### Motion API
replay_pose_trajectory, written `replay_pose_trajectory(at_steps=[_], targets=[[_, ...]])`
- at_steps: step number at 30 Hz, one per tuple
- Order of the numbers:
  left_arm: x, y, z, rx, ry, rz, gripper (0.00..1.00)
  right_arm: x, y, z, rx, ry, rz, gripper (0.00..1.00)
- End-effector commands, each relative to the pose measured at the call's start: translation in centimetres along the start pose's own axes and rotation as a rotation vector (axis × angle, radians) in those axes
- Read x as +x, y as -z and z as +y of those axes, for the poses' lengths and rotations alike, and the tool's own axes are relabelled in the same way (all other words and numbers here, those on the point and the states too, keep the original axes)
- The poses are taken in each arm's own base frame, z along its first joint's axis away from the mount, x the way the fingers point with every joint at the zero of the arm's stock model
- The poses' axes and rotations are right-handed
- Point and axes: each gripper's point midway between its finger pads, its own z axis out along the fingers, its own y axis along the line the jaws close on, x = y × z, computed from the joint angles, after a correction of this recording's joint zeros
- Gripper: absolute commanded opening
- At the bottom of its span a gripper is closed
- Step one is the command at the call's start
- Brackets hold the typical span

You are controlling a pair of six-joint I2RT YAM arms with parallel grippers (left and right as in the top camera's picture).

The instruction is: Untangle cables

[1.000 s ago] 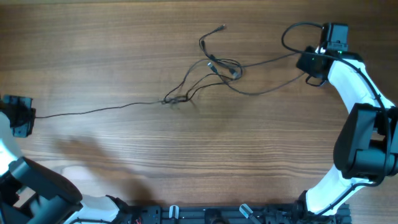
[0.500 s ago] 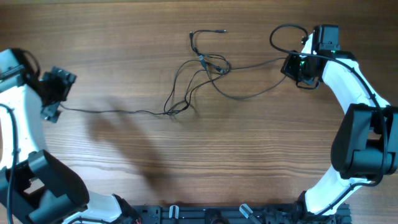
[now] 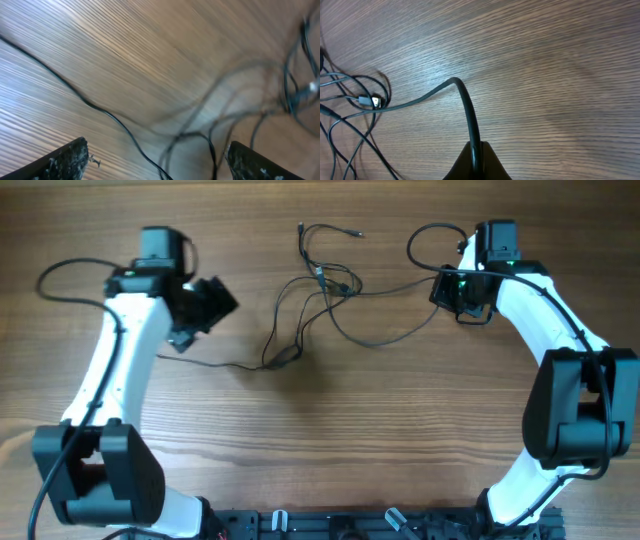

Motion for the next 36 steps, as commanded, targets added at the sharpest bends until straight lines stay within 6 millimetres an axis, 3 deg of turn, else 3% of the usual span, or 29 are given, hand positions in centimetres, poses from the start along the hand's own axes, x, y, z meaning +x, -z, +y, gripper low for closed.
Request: replay_pose_trajectory(at_steps=[1, 5, 9, 11, 15, 18, 19, 21, 26, 27, 28, 30, 36], targets=[[4.2, -2.0, -3.0, 0.022, -0.054, 0.121, 0.83, 0.4, -0.7, 0.5, -0.014, 0.015, 0.021, 0.07], [8.5, -3.9, -4.7, -0.003, -0.141, 0.238, 0.63, 0.5, -0.7, 0.5, -0.014, 0.016, 0.024, 0.07], [11.4, -4.8, -4.0, -0.081, -0.185, 0.326, 0.63, 0.5, -0.7, 0.5, -0.014, 0.016, 0.024, 0.07], [12.3, -4.7, -3.3, -0.118, -0.189, 0.357, 0.69, 0.5, -0.7, 0.5, -0.014, 0.016, 0.024, 0.07], [12.9, -4.4, -3.0, -0.126, -0.181, 0.39, 0.74, 0.6, -0.7, 0.5, -0.014, 0.014, 0.025, 0.07], [12.8, -4.3, -2.6, -0.149, -0.181, 0.382, 0.58, 0.7, -0.7, 0.5, -0.011, 0.012, 0.031, 0.08], [12.5, -4.5, -2.8, -0.143, -0.185, 0.363, 0.61, 0.7, -0.7, 0.5, -0.012, 0.013, 0.031, 0.08], [11.9, -4.9, -3.6, -0.118, -0.147, 0.333, 1.0, 0.7, -0.7, 0.5, -0.012, 0.013, 0.03, 0.08], [11.9, -5.0, -4.2, -0.109, -0.029, 0.327, 1.0, 1.0, -0.7, 0.4, -0.008, 0.011, 0.041, 0.08], [12.0, -4.9, -4.3, -0.105, -0.028, 0.334, 0.95, 1.0, -0.7, 0.4, -0.007, 0.01, 0.042, 0.08], [12.1, -4.9, -4.2, -0.108, -0.026, 0.34, 0.78, 1.0, -0.7, 0.4, -0.007, 0.01, 0.042, 0.08], [12.4, -4.8, -3.9, -0.123, -0.01, 0.349, 0.62, 1.0, -0.7, 0.4, -0.008, 0.009, 0.04, 0.08], [14.0, -6.6, -1.5, -0.193, 0.12, 0.373, 0.74, 1.0, -0.7, 0.4, -0.008, 0.009, 0.041, 0.08]])
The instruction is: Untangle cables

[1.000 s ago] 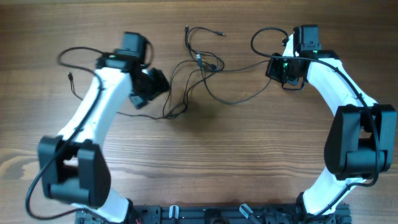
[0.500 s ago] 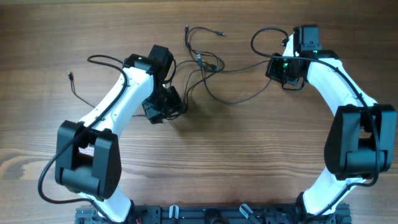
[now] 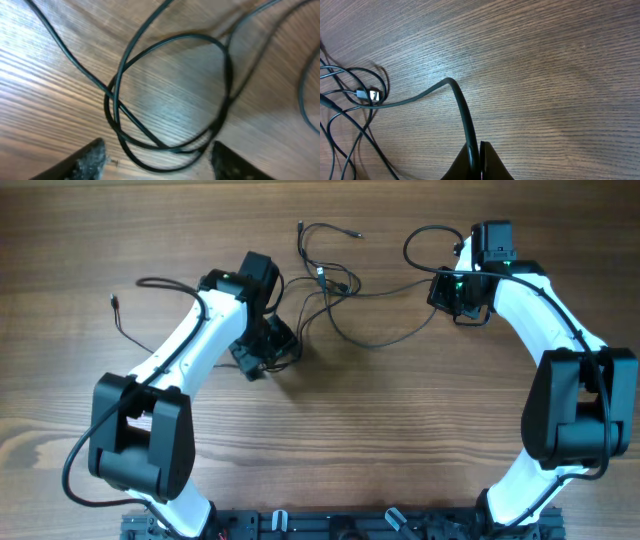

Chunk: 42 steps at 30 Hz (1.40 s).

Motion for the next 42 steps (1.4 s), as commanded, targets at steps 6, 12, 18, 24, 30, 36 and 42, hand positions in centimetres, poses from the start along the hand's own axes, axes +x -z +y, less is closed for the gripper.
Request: replay_pose_trajectory(at_steps=[6, 12, 18, 24, 30, 36, 42], targets=[[-1.4, -4.0, 1.9, -0.013, 0.174, -0.059, 0.22, 0.5, -0.6, 0.4, -0.02, 0.009, 0.027, 0.04], [-8.5, -1.8, 7.8, -0.19, 0.284, -0.361, 0.07, 2.5, 0.2, 4.8, -0.291, 0.159, 0.118, 0.04], [-9.1, -1.9, 9.8, -0.223, 0.322, -0.362, 0.04, 2.8, 7.2, 11.7, -0.663, 0.309, 0.085, 0.04], [-9.1, -3.4, 10.3, -0.209, 0.321, -0.373, 0.04, 0.0, 22.1, 18.8, -0.898, 0.509, -0.253, 0.04], [-9.2, -3.8, 10.3, -0.198, 0.32, -0.381, 0.04, 0.5, 35.4, 22.8, -1.024, 0.754, -0.644, 0.04], [-9.1, -3.9, 10.3, -0.196, 0.32, -0.378, 0.45, 0.8, 39.0, 23.6, -1.049, 0.801, -0.77, 0.04], [-9.1, -3.9, 10.2, -0.195, 0.309, -0.374, 1.0, 0.7, 39.6, 23.8, -1.067, 0.792, -0.779, 0.04]])
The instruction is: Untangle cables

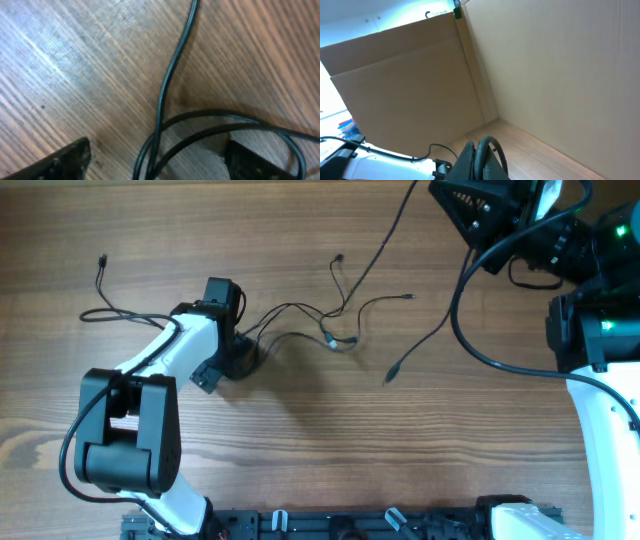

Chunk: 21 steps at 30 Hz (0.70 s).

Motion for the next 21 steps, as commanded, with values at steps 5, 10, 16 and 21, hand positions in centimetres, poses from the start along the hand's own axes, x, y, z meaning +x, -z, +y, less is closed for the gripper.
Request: replay_pose_trajectory(at_steps=[5, 10, 16, 21], targets=[[0.3, -0.7, 0.2, -0.007, -0.005, 0.006, 1.0, -4.2, 0.2, 2.9, -0.088, 0.13, -0.14, 0.04], [0.1, -0.7, -0.1, 0.005, -0.002, 0.0, 1.0, -3.2, 0.0, 2.0, -0.063, 0.114, -0.107, 0.04], [0.2, -0.4, -0.1, 0.014, -0.093, 0.007, 1.0, 6.6, 0.5, -2.4, 0.08, -0.116, 0.2, 0.04], [-2.7, 5.6, -2.1, 0.115, -0.107, -0.07, 1.0, 14.1, 2.0, -5.2, 0.214, -0.356, 0.408, 0.04]])
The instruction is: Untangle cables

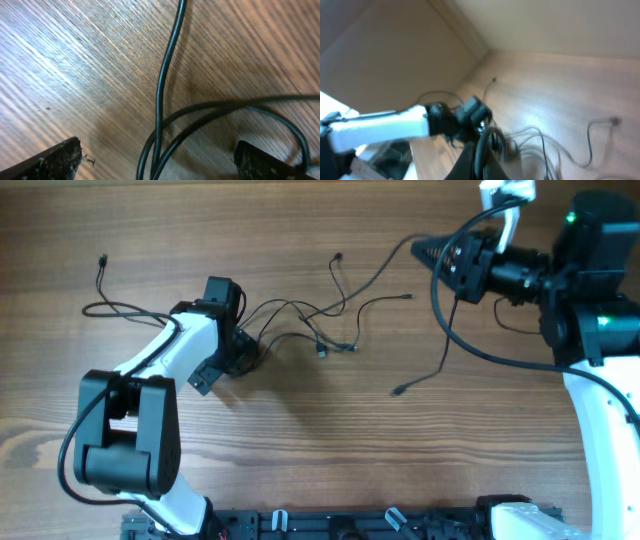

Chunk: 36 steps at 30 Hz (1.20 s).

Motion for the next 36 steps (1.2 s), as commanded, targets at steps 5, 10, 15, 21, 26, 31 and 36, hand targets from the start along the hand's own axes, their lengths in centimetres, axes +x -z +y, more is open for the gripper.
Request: replay_pose_trajectory(at_steps=[5, 10, 15, 21, 26, 31, 36], targets=[[-4.4, 12.4, -6.4, 0.41, -0.004, -0.125, 1.0, 4.2, -2.8, -5.0, 0.047, -0.131, 0.154, 0.04], [-2.7, 14.0, -10.2, 0.592, -0.08, -0.052, 1.0, 6.6, -6.3, -4.2, -0.054, -0.168, 0.253, 0.04], [-0.6, 12.0, -11.6, 0.56, -0.13, 0.002, 1.0, 8.9, -8.9, -2.7, -0.116, -0.12, 0.333, 0.04], [2.9, 9.3, -14.4, 0.553, -0.216, 0.073, 0.93, 8.9, -9.2, -2.3, -0.127, -0.104, 0.332, 0.04], [5.2, 6.0, -16.3, 0.525, -0.269, 0.106, 0.51, 9.0, -9.1, -2.3, -0.125, -0.111, 0.336, 0.04], [5.3, 3.7, -16.1, 0.452, -0.277, 0.07, 0.12, 9.0, -9.1, -2.4, -0.121, -0.113, 0.338, 0.04], [2.8, 3.8, -16.7, 0.486, -0.231, 0.013, 0.07, 9.1, -9.1, -2.4, -0.121, -0.114, 0.339, 0.04]])
